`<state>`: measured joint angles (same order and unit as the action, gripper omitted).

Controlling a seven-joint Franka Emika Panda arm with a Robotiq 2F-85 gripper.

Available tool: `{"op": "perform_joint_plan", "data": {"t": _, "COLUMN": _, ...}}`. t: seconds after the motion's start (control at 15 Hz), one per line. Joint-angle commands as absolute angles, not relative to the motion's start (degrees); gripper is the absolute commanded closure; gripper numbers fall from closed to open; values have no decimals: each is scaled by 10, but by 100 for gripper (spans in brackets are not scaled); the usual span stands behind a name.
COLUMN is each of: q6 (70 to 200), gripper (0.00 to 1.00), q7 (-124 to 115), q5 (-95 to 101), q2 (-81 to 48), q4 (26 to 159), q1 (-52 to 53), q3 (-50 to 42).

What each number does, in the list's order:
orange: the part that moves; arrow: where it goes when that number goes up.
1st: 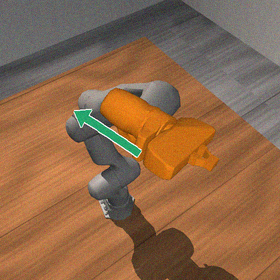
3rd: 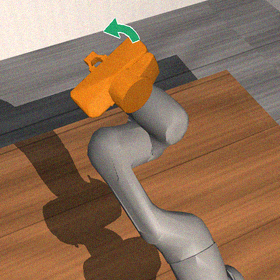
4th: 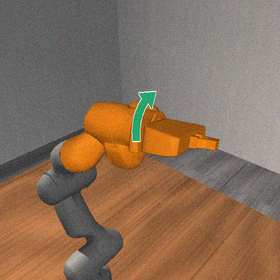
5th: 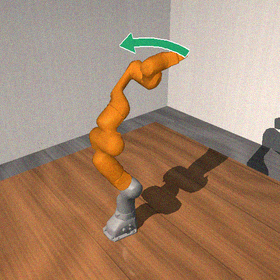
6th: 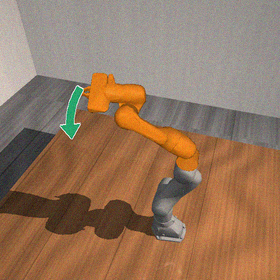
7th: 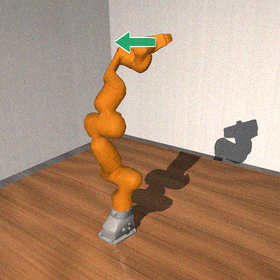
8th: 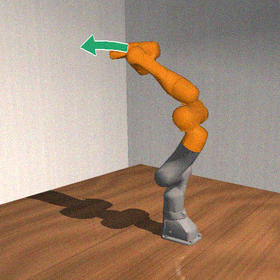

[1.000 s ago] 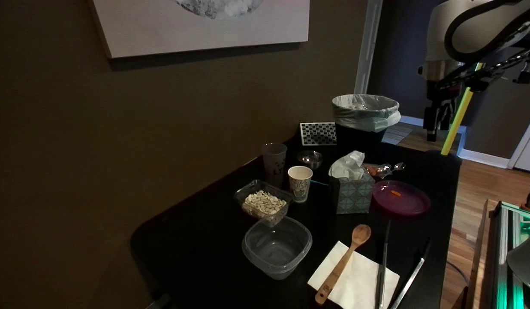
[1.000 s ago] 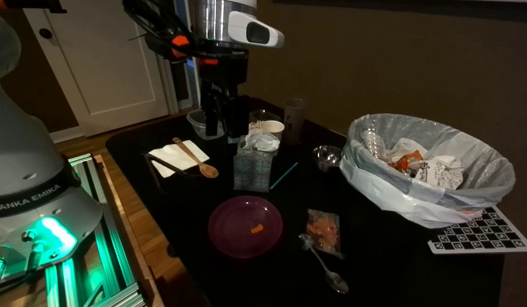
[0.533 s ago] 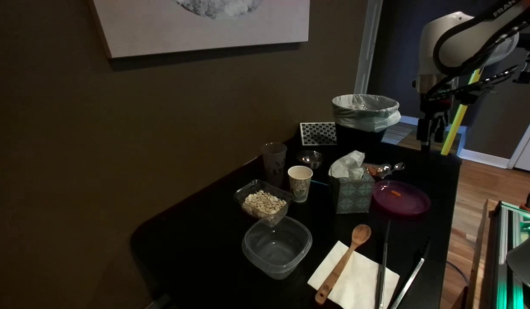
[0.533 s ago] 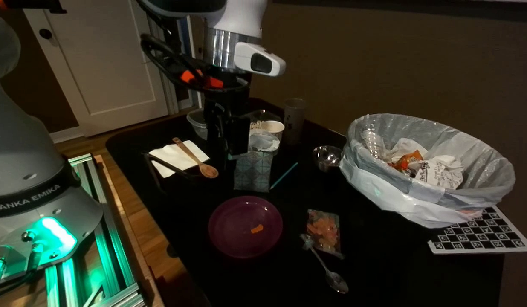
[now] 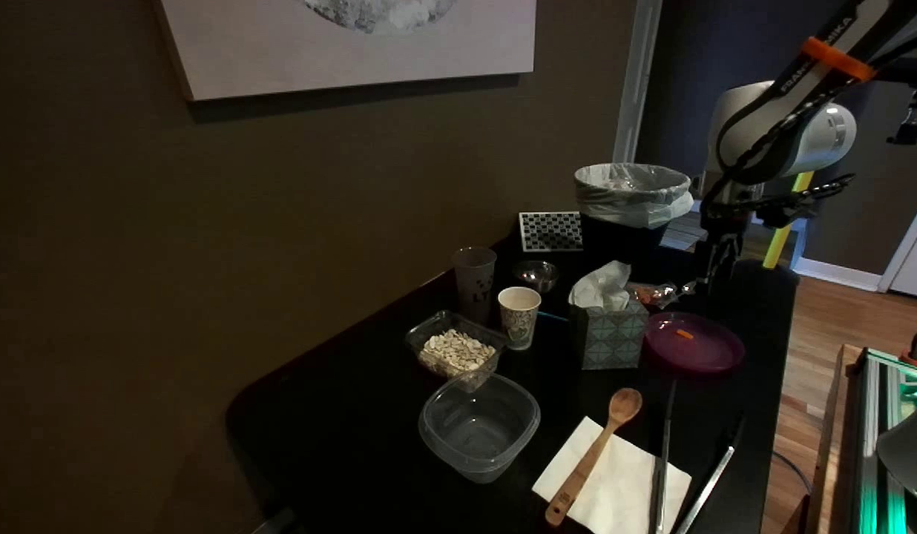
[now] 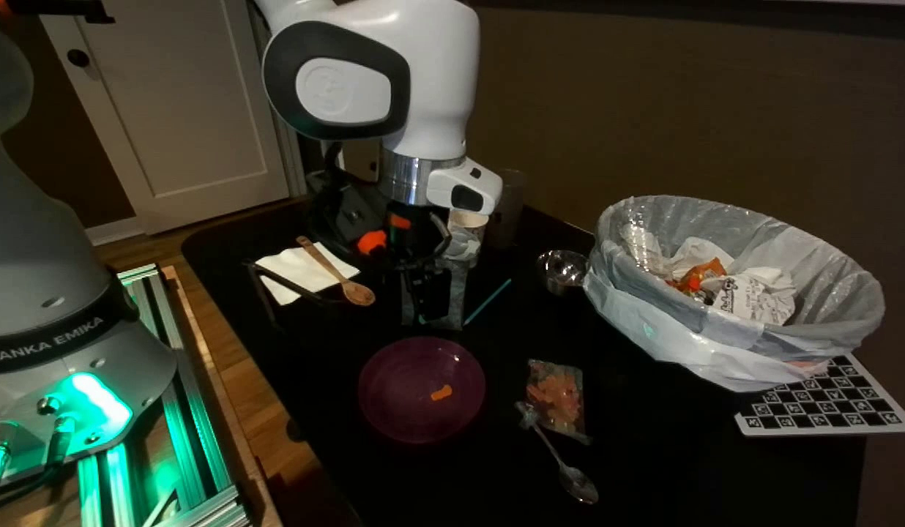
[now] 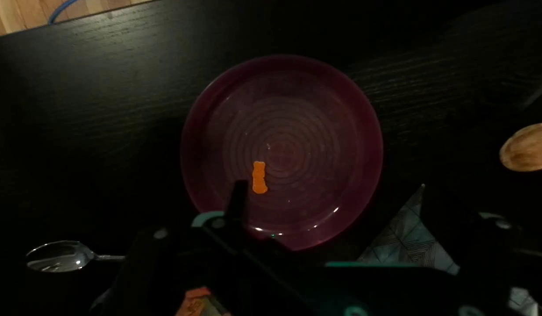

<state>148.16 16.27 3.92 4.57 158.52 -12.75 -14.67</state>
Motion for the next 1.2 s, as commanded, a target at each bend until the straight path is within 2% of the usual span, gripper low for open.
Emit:
{"op": "perform_joint_plan", "data": {"t": 0.0, "q6": 1542, "gripper": 0, "q7": 232, "q5": -26, "q2": -24, "q4": 1585, "q1": -120, "q3": -146}}
{"op": "perform_joint_plan", "data": {"t": 0.2, "q6": 1581, "gripper": 0, "q7": 329, "q5": -113, "q2": -68, "q4": 1585, "q1": -133, "q3": -126}}
{"op": "perform_joint_plan", "data": {"t": 0.27, "q6": 1553, "gripper": 0, "q7": 270, "q5": -59, "q2": -35, "q4": 1585, "q1": -134, "q3": -131}}
{"op": "perform_joint_plan", "data": {"t": 0.6, "q6": 1558, "gripper": 0, "q7": 278, "q5": -64, "q2": -43, "q4": 1581, "q1": -137, "q3": -128}}
{"op": "perform_joint_plan", "data": {"t": 1.13, "q6": 1645, "gripper": 0, "q7": 304, "q5": -55, "q2": -110, "q4": 1579, "q1": -149, "q3": -112}}
